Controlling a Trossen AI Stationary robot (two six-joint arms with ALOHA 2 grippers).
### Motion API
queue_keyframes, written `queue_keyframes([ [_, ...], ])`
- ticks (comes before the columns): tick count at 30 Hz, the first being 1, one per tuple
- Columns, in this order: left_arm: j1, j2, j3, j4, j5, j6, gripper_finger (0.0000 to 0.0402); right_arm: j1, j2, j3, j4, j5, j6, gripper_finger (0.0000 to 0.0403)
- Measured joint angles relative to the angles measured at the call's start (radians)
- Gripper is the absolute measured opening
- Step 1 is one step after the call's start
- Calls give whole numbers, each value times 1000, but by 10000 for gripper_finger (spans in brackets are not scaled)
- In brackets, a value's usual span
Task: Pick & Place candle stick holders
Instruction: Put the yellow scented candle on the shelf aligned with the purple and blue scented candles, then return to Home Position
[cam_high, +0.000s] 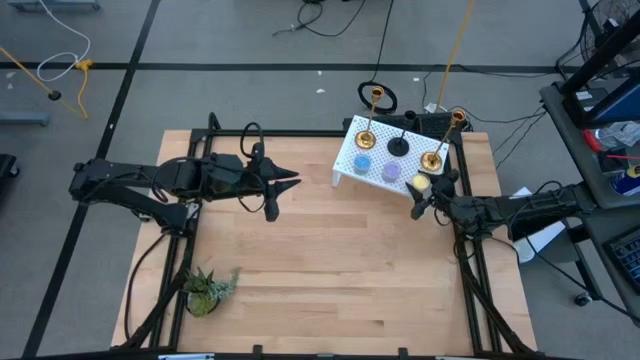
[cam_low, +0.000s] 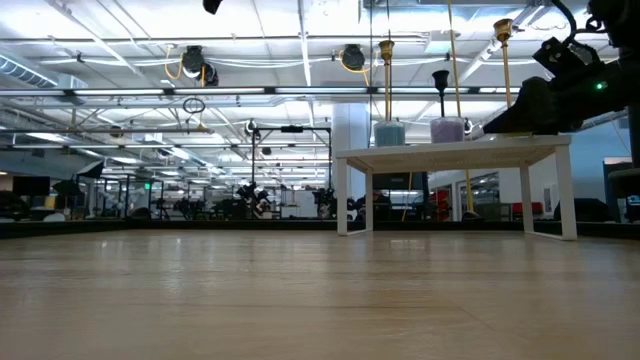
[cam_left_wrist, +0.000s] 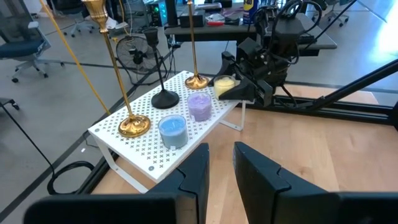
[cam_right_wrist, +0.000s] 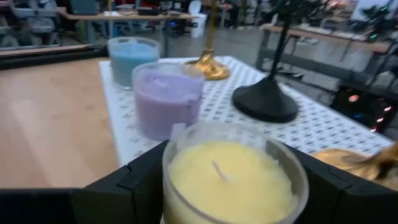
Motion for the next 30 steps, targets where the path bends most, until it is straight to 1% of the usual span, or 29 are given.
queue_keyframes([
  [3, 0, 0, 0, 0, 0, 1, 81, -11, 1, 0, 1, -9, 8, 253],
  [6, 0, 0, 0, 0, 0, 12, 81, -23, 0, 0, 28, 21, -60, 253],
  [9, 0, -7, 0, -3, 0, 17, 81, -30, 0, 0, 98, 42, -133, 254],
  [12, 0, -23, 0, 1, 0, 18, 81, -29, 0, 0, 212, 40, -210, 254],
  [14, -2, -43, 0, -33, 1, 24, 81, -29, 0, 0, 325, 38, -276, 254],
  [17, -8, -80, 0, -71, -3, 27, 81, -26, 1, 0, 513, -7, -396, 254],
  [20, -21, -130, 0, -130, -4, 27, 81, -26, 0, 0, 737, -122, -505, 254],
  [21, -23, -153, 0, -166, 2, 27, 81, -26, 0, 0, 799, -180, -528, 254],
  [23, -33, -195, 0, -242, 23, 42, 81, -24, -1, 0, 882, -331, -535, 253],
  [25, -45, -247, -9, -304, 23, 47, 81, -22, -10, 0, 902, -482, -514, 247],
  [27, -58, -301, -45, -300, -1, 38, 81, -18, -19, 0, 893, -601, -476, 232],
  [30, -70, -393, -133, -261, -63, 38, 81, -17, -29, 0, 823, -700, -418, 191],
])
